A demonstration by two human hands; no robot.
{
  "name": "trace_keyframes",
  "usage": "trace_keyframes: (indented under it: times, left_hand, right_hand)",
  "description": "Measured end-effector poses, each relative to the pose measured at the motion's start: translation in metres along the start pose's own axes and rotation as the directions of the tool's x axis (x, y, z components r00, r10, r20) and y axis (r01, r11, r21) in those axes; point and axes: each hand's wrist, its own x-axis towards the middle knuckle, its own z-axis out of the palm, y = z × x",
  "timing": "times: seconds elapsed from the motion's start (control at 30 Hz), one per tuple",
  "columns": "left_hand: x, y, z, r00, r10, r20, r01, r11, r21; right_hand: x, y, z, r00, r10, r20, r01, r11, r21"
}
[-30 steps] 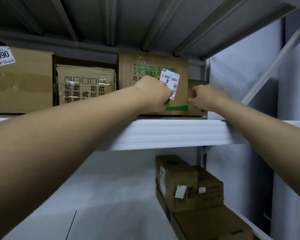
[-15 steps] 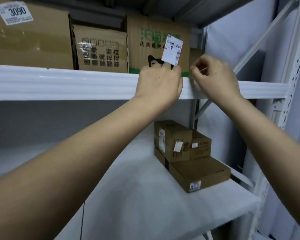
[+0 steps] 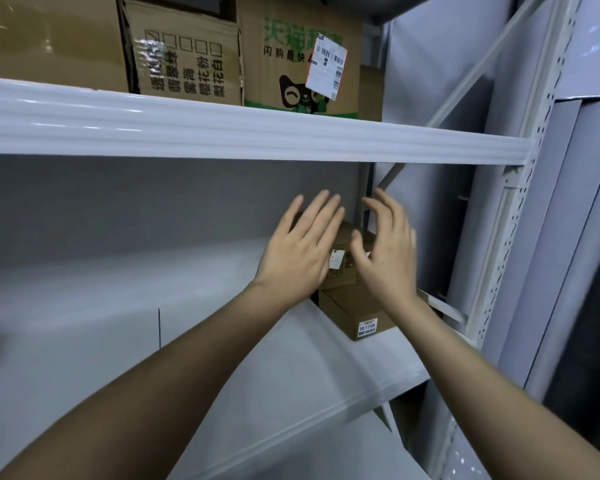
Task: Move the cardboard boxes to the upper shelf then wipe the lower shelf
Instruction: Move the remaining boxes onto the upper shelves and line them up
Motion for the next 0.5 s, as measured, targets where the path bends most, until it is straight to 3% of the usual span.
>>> trace_keyframes:
  times: [0.23,0.5]
  left_hand:
    - [-0.007,0.027,0.069,0.958,-0.12,0.259,0.184,0.954,-0.239]
    - [0.028,0.055,0.15,0.866,-0.215,0.451,0.35,0.905,-0.241]
  right_hand:
    - [-0.018,0.045,0.052,0.948,0.219,0.232,-0.204,0.975,-0.087]
    - [-0.01,0.111,0.13,0.828,0.347,0.441,-0.303,0.938,-0.169]
